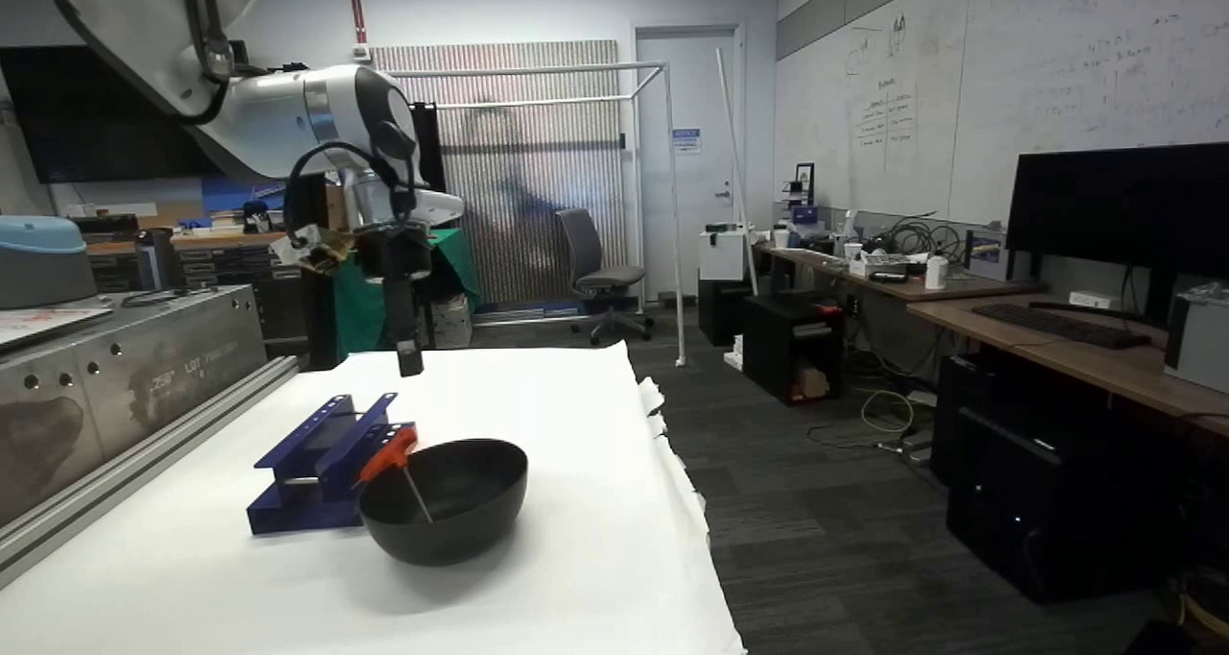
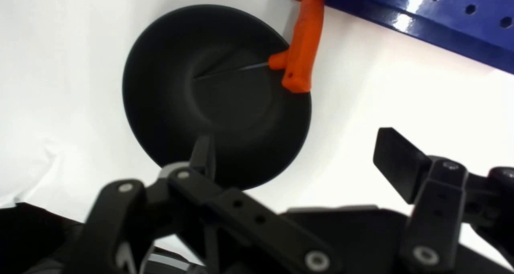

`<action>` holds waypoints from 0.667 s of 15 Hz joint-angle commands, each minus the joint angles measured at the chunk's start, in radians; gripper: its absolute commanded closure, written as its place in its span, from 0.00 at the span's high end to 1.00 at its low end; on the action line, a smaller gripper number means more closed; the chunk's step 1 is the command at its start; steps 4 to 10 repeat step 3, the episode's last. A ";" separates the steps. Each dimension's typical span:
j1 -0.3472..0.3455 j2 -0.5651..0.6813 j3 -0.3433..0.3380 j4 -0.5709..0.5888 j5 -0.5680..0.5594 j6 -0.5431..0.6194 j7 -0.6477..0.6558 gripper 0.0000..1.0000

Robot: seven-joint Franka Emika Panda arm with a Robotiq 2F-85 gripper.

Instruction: Pick up the orange object and put it in the bowl

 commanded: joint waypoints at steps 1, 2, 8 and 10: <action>-0.030 -0.130 0.011 -0.160 0.042 0.154 -0.161 1.00; -0.031 -0.149 0.011 -0.186 0.046 0.198 -0.199 1.00; -0.033 -0.173 0.010 -0.221 0.050 0.248 -0.237 1.00; -0.033 -0.173 0.010 -0.221 0.050 0.248 -0.237 1.00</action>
